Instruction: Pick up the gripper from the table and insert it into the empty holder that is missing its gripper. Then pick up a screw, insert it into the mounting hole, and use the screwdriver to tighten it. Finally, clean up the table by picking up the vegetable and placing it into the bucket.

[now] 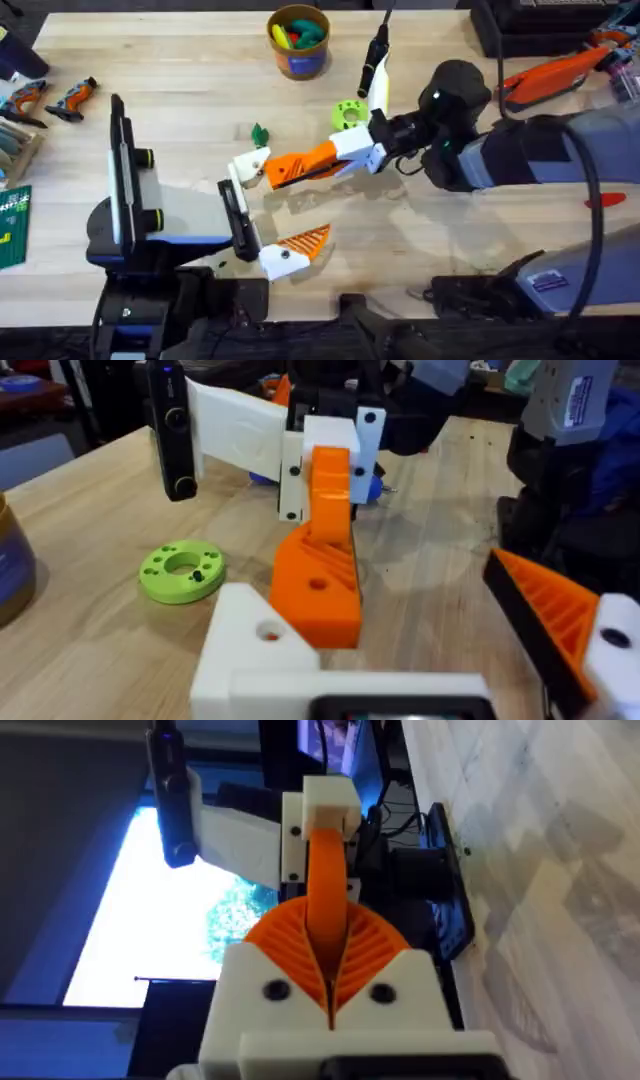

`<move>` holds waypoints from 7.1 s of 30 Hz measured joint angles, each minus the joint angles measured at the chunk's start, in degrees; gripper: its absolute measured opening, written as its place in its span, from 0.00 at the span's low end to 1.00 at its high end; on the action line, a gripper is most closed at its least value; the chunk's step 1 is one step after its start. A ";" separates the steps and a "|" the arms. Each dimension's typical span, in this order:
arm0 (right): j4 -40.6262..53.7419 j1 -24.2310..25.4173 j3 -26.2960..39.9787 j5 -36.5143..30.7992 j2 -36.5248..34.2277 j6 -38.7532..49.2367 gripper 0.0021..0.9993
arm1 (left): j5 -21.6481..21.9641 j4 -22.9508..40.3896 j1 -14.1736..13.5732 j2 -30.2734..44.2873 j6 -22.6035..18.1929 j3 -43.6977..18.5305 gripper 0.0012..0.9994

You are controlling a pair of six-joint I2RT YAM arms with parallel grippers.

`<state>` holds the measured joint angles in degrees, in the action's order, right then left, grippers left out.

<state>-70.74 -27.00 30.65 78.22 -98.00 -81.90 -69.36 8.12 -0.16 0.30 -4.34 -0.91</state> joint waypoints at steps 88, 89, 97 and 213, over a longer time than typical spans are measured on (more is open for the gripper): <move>-0.43 -5.51 8.90 -3.82 -7.78 -3.22 0.01 | 1.70 -0.24 0.39 0.00 0.07 0.00 0.99; -0.42 -5.51 8.90 -3.82 -7.77 -3.22 0.01 | 1.70 -0.24 0.39 0.01 0.04 0.00 0.99; -0.27 -5.71 8.96 -4.52 -8.09 -3.56 0.84 | 1.33 -0.22 0.24 0.01 -0.02 0.00 0.99; 124.25 -8.46 61.05 -84.85 -17.21 63.66 0.41 | 1.25 -0.20 0.24 0.02 -0.02 0.00 0.99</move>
<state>53.51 -35.46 91.70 -6.63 -115.21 -18.24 -68.12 7.92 0.08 0.32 -4.36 -0.91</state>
